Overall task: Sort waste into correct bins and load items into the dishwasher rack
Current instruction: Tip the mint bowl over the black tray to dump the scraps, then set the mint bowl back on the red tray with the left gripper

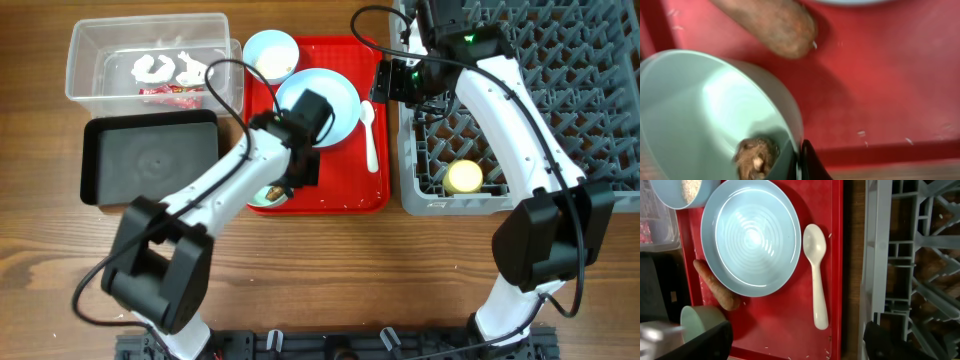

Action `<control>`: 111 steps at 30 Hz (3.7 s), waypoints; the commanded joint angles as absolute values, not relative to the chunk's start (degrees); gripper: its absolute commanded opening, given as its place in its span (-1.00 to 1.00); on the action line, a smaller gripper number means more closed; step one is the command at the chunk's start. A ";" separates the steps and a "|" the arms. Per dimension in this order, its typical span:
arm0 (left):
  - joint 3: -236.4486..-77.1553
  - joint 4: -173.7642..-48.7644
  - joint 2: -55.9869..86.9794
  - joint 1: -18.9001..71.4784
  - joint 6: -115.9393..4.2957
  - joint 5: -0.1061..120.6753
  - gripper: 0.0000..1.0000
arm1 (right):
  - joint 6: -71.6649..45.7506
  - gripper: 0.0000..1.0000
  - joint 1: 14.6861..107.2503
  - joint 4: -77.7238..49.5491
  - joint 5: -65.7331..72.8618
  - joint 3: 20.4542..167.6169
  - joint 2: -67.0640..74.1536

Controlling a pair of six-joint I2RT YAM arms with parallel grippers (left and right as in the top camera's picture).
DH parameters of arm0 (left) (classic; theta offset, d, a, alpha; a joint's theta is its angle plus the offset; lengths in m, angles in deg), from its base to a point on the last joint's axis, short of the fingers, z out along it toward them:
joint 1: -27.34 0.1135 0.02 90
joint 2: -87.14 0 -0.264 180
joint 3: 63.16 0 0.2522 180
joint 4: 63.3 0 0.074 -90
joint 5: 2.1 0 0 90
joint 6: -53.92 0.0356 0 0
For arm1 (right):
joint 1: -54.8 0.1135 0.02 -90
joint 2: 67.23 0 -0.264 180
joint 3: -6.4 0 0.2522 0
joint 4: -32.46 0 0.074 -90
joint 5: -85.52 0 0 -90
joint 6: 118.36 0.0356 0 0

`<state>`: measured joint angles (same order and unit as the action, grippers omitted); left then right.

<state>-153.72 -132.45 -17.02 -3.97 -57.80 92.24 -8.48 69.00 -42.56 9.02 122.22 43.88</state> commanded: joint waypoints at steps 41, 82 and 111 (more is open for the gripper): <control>-166.79 -146.29 -17.76 51.72 -28.69 28.20 -0.92 | -10.42 0.86 69.09 -42.95 9.52 121.87 44.32; -166.81 -157.26 -35.05 61.75 -24.75 1.97 -0.92 | -14.84 0.87 69.09 -44.39 9.32 121.87 44.32; -170.99 -147.91 -17.34 17.73 -44.36 65.42 -0.92 | -16.48 0.88 69.07 -42.34 9.30 121.87 44.32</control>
